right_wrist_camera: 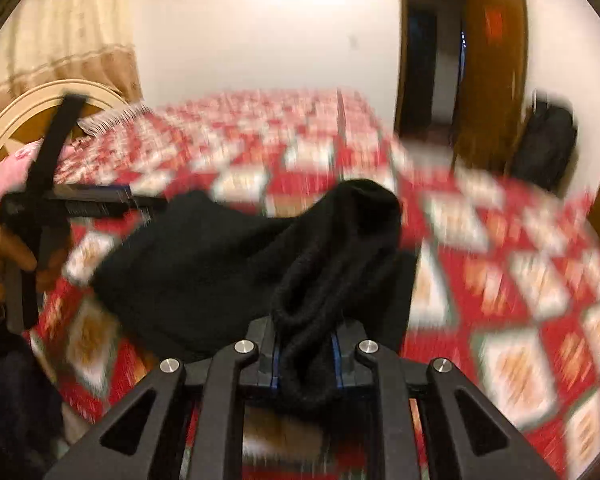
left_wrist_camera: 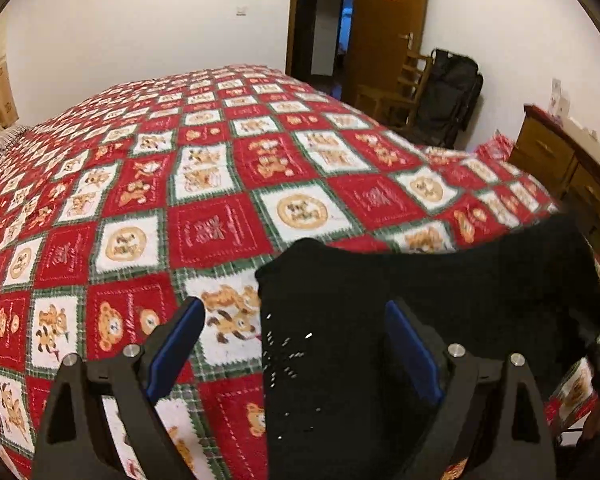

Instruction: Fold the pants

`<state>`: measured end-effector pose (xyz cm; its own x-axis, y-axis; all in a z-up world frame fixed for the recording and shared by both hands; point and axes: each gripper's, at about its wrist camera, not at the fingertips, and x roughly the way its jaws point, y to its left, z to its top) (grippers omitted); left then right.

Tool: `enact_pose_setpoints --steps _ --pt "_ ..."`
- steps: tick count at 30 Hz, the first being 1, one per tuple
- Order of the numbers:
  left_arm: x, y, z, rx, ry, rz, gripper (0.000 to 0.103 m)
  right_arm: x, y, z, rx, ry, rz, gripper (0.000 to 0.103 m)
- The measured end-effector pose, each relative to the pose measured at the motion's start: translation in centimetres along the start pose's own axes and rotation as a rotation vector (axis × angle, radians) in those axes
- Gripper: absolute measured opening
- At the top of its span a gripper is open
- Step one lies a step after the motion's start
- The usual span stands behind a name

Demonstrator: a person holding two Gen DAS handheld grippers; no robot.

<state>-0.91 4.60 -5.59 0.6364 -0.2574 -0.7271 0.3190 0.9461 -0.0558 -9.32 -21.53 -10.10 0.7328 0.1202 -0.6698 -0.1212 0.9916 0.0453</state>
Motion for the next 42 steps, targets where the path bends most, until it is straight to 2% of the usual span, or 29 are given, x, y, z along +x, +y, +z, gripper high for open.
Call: enact_pose_setpoints --steps 2,4,7,12,16,21,25,27,30,32,34,36,39,40,42 --pt "0.9 -0.5 -0.7 0.007 0.041 0.002 0.093 0.4 -0.8 -1.7 0.033 0.044 0.024 0.025" --pt "1.6 -1.1 -1.4 0.029 0.077 0.013 0.093 -0.8 -1.2 -2.0 0.053 0.028 0.048 0.029" --pt "1.9 -1.6 -1.8 0.081 0.084 0.064 0.093 -2.8 -2.4 -1.7 0.087 0.008 0.038 0.030" --pt "1.0 -0.8 -0.8 0.061 0.046 0.072 0.093 -5.2 -3.0 1.5 0.114 -0.127 -0.014 0.030" --pt "0.6 -0.9 0.9 0.061 0.013 0.094 0.093 -4.7 -2.5 5.1 0.082 -0.196 -0.016 0.030" --pt "1.9 -1.7 2.7 0.029 0.016 0.100 0.093 -0.4 -0.2 6.4 -0.044 -0.108 -0.027 0.030" --pt "5.0 -2.1 2.6 0.063 0.063 0.203 0.091 2.7 -0.7 4.7 -0.077 0.006 -0.151 0.028" --pt "6.4 -1.1 2.4 0.026 0.090 0.211 0.091 2.2 -2.1 3.9 -0.040 -0.022 -0.133 0.028" --pt "8.3 1.9 2.5 -0.130 0.136 0.162 0.093 1.7 -3.7 3.6 0.044 -0.024 -0.090 0.028" --pt "9.1 4.0 2.9 -0.220 0.169 0.153 0.092 1.5 -3.3 3.7 0.025 -0.019 -0.101 0.028" --pt "8.2 5.8 3.4 -0.273 0.156 0.162 0.089 1.0 -2.8 3.8 0.021 -0.031 -0.104 0.028" --pt "6.1 7.4 3.8 -0.303 0.099 0.163 0.089 -0.3 -2.2 3.8 0.036 -0.080 -0.055 0.028" --pt "3.5 8.1 3.5 -0.264 0.053 0.211 0.089 -0.9 0.5 4.1 -0.013 -0.099 0.097 0.028" --pt "2.9 7.9 3.1 -0.254 0.048 0.206 0.089 -0.8 1.5 4.1 -0.034 -0.093 0.148 0.028" --pt "2.1 7.0 2.2 -0.225 0.054 0.150 0.089 0.2 4.1 3.8 -0.081 -0.057 0.250 0.029"
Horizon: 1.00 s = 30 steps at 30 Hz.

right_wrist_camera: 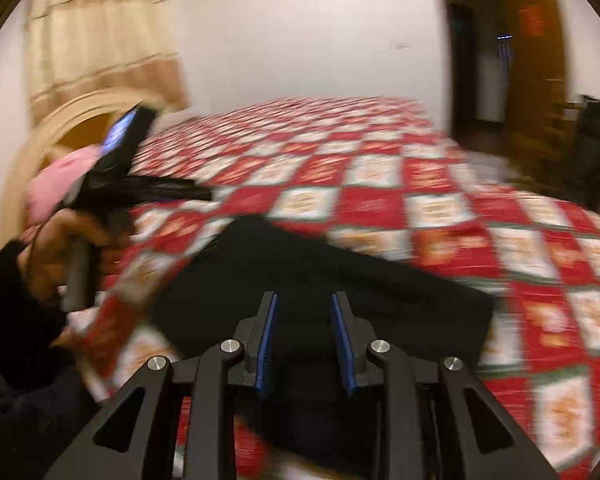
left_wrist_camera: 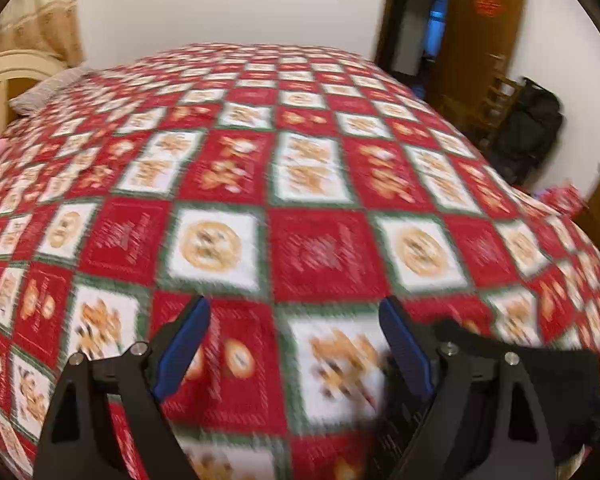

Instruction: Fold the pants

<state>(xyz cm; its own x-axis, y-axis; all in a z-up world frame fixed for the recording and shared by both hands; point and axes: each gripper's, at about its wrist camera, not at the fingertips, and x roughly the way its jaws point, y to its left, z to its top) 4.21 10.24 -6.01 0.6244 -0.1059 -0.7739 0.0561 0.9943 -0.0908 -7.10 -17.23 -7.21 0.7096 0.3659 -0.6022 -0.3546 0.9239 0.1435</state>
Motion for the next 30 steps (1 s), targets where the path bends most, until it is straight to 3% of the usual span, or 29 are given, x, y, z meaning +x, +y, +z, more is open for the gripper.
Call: enact_pose_setpoints --steps 3,6,12,15,17,20,23,27,30 --pt "-0.7 -1.9 -2.6 0.083 0.019 -0.028 0.089 2.7 2.6 -0.6 -0.073 0.065 0.044 0.029" --pt "-0.4 -3.1 -5.2 0.141 0.080 -0.041 0.089 5.5 3.3 -1.7 -0.056 0.167 0.125 0.029" --pt "-1.1 -2.6 -8.3 0.080 0.104 -0.052 0.089 4.8 3.0 -1.9 -0.066 0.233 0.220 0.030" --pt "-1.5 -2.3 -8.2 0.068 0.112 -0.102 0.088 4.2 1.3 1.1 0.030 0.158 0.239 0.030" --pt "-1.2 -1.8 -7.9 0.032 0.111 -0.123 0.088 4.4 0.7 3.8 0.063 0.098 0.222 0.046" --pt "-0.8 -2.3 -7.9 0.021 0.095 -0.126 0.088 7.5 1.4 8.0 0.015 0.067 0.237 0.049" --pt "-1.0 -2.9 -8.3 0.037 0.078 -0.107 0.084 12.7 3.3 9.8 -0.049 0.173 0.163 0.049" --pt "-1.5 -2.9 -8.9 0.006 0.067 -0.107 0.074 18.6 4.7 9.0 -0.181 0.339 0.028 0.049" --pt "-2.0 -3.7 -9.8 0.005 0.053 -0.070 0.069 19.6 3.5 9.5 -0.066 0.338 -0.024 0.050"
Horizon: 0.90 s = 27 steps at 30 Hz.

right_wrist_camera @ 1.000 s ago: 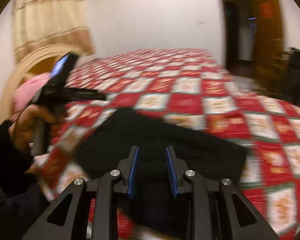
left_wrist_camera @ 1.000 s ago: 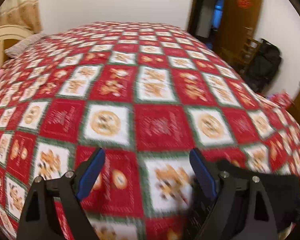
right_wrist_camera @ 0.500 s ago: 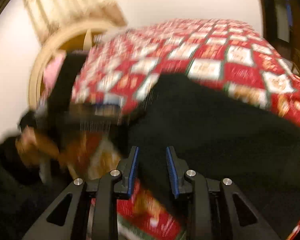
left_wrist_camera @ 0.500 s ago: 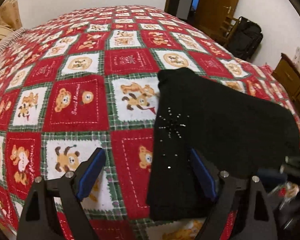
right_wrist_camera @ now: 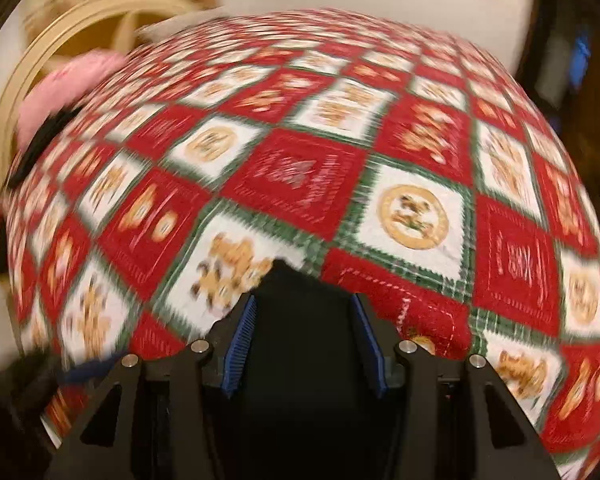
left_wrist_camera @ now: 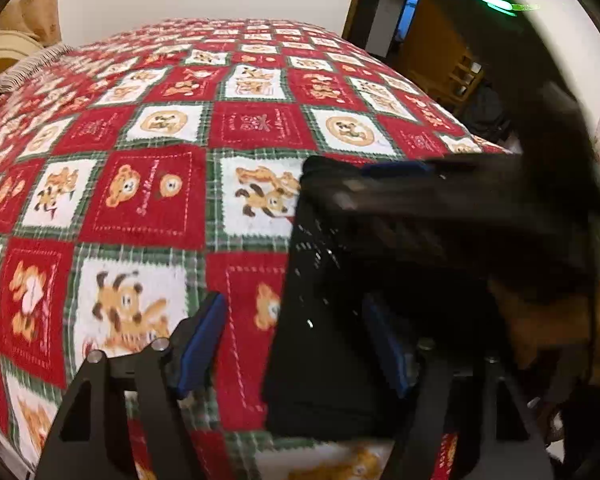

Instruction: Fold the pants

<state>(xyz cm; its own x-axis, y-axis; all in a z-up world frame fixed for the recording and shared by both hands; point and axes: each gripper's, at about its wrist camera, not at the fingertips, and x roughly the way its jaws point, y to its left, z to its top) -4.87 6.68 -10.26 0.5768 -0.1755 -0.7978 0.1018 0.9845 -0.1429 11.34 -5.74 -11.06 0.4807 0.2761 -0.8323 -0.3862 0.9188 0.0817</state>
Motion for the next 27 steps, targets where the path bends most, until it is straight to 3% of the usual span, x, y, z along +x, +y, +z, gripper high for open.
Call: enact_pose_setpoints --steps 2,3,7,12,15,20,27 --pt "-0.2 -0.5 -0.3 0.000 -0.001 0.015 0.066 0.9 -1.3 0.9 0.090 -0.011 -0.122 0.049" --pt "-0.3 -0.6 -0.3 -0.002 0.003 0.016 0.065 1.2 -1.8 1.1 0.116 -0.018 -0.132 0.049" --pt "-0.7 -0.5 -0.8 -0.004 0.018 -0.001 0.064 0.3 -3.6 1.5 0.217 -0.099 -0.059 0.048" --pt "-1.2 0.0 -0.5 -0.006 0.042 -0.041 0.064 -5.2 -6.6 0.4 0.347 -0.238 0.050 0.048" --pt "-1.3 0.3 0.7 0.004 0.048 -0.053 0.064 -8.6 -7.3 -1.4 0.360 -0.300 0.067 0.048" --pt "-1.6 -0.7 3.1 0.069 -0.011 -0.034 0.066 -12.2 -8.6 -6.3 0.377 -0.321 -0.008 0.048" --pt "-0.7 -5.3 5.4 0.229 -0.073 -0.025 0.066 -15.5 -9.1 -12.8 0.371 -0.320 -0.224 0.048"
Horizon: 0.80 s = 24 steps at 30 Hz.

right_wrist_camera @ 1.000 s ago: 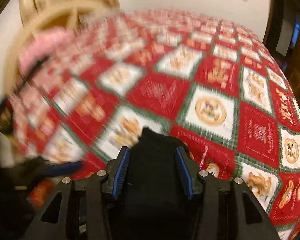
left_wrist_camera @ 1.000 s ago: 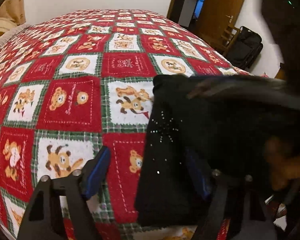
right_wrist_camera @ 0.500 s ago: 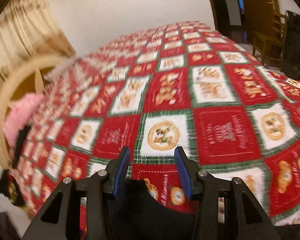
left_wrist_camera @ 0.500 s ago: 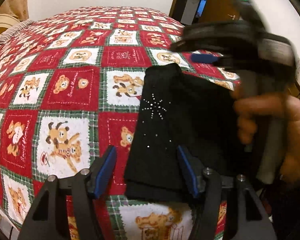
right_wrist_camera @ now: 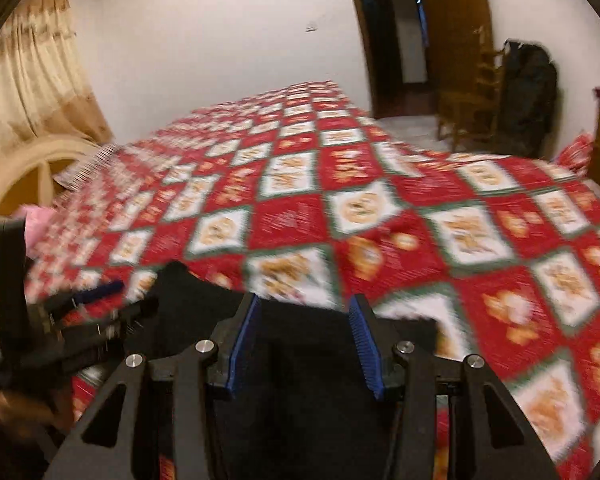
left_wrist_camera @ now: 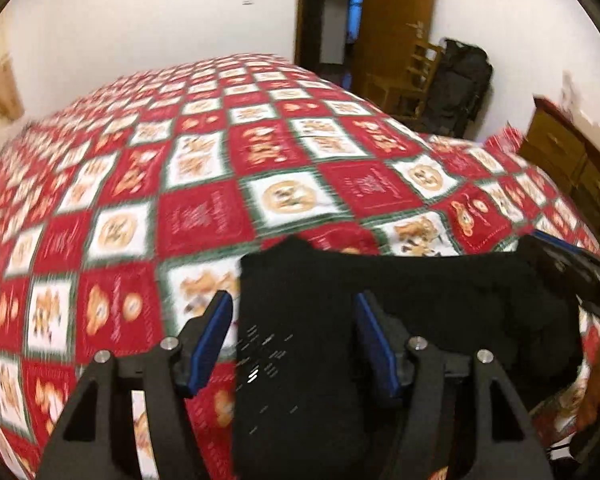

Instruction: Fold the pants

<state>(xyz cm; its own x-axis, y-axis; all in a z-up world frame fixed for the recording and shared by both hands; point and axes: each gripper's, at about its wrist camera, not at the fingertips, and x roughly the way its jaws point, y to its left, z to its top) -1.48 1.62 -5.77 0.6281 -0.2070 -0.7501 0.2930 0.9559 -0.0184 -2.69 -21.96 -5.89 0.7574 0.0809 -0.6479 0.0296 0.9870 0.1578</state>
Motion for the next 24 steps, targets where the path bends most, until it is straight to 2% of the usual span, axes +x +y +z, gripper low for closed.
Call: enact_pose_setpoints --steps 4,9,14,17,21,24 --pt "1.8 -1.9 -0.1 0.039 0.036 0.022 0.066 -1.0 -0.5 -2.2 -0.071 -0.013 -0.115 0.048" --pt "2.3 -2.7 -0.6 0.071 0.043 0.056 0.066 -0.9 -0.6 -3.9 -0.124 -0.008 -0.164 0.050" --pt "2.3 -2.5 -0.9 0.070 0.055 0.062 0.071 -1.7 -1.1 -4.5 -0.095 -0.003 -0.140 0.054" --pt "2.2 -2.4 -1.0 0.070 0.066 0.061 0.075 -3.0 -2.0 -4.8 -0.018 -0.007 -0.089 0.054" --pt "2.0 -2.1 -1.0 0.065 0.078 0.050 0.080 -5.5 -3.9 -4.8 0.092 -0.092 -0.064 0.055" --pt "1.7 -1.6 -1.1 0.055 0.085 0.031 0.082 -6.5 -5.2 -4.8 0.149 -0.123 -0.052 0.061"
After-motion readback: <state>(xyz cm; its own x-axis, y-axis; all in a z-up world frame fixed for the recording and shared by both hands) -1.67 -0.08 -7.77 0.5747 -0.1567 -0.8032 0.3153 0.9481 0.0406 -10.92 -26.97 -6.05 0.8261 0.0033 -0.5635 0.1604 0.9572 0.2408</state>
